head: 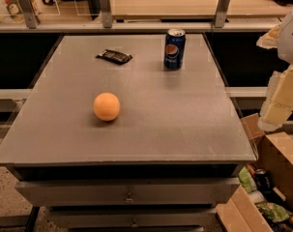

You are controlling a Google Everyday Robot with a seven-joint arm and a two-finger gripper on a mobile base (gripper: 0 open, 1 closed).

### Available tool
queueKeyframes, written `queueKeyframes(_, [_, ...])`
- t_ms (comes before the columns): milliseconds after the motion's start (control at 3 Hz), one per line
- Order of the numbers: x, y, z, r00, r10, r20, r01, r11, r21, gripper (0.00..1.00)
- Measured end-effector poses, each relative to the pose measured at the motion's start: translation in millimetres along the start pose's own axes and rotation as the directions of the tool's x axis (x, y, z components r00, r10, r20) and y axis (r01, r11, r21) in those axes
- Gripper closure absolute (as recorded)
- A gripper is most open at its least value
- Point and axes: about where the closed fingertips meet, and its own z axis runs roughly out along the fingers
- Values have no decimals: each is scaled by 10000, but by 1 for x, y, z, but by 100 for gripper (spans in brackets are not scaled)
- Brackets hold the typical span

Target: Knock pepsi can over

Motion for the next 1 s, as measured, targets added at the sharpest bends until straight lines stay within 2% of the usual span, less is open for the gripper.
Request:
queueKeyframes(667, [-3,-6,-2,9998,21,180,-25,9998,182,0])
queueKeyframes(1000, [-11,-26,3,9986,-72,519,54,9993,359,0])
